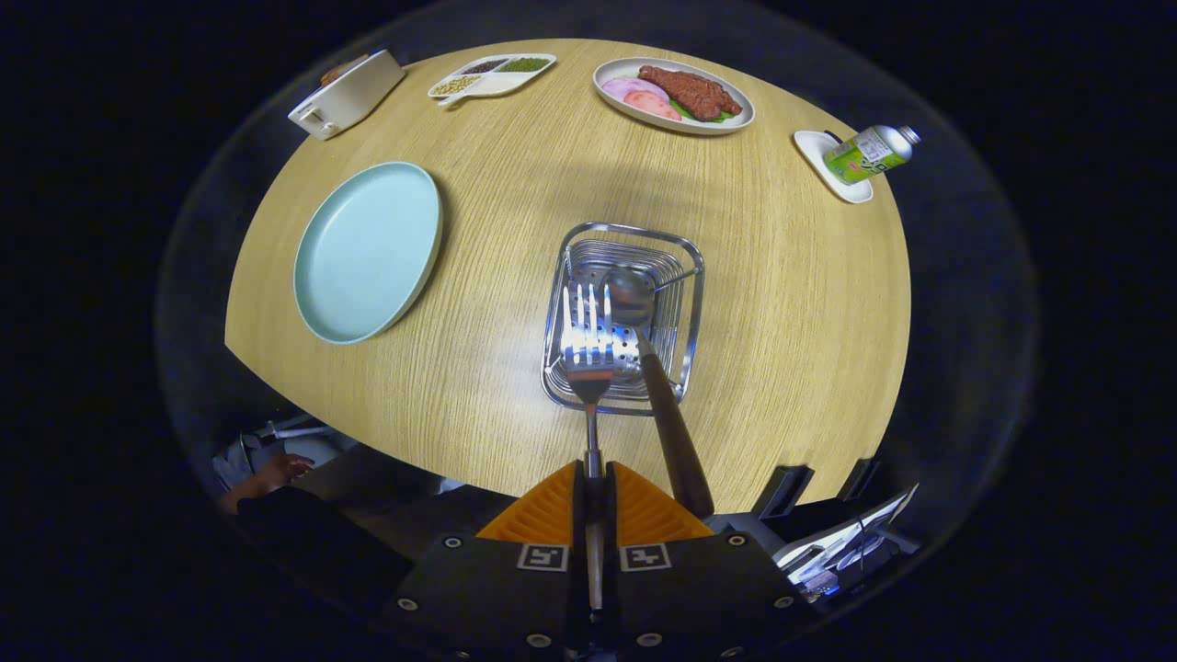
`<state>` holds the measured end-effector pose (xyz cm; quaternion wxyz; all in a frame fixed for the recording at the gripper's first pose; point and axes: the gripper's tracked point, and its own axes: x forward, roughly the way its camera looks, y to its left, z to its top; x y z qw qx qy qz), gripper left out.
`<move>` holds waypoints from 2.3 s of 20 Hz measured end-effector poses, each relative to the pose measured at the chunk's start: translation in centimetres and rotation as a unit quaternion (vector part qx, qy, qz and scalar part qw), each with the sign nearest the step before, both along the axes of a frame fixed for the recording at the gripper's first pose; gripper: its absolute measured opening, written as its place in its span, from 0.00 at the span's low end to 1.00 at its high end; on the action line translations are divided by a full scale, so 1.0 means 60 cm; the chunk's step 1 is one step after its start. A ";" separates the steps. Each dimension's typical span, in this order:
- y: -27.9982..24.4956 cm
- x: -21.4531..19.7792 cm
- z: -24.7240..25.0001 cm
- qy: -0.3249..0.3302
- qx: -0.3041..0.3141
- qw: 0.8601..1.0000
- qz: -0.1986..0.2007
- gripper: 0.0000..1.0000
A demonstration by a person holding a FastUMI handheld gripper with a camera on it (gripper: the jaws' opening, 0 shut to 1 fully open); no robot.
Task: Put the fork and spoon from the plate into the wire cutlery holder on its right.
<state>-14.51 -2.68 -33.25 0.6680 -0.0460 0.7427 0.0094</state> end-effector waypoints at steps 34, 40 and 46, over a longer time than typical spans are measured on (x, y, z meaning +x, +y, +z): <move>0.078 0.252 0.547 -0.646 0.149 0.748 -0.034 0.88; 0.040 0.257 0.681 -0.758 0.068 0.648 -0.028 0.95; 0.016 0.235 0.758 -0.810 0.022 0.584 -0.043 0.95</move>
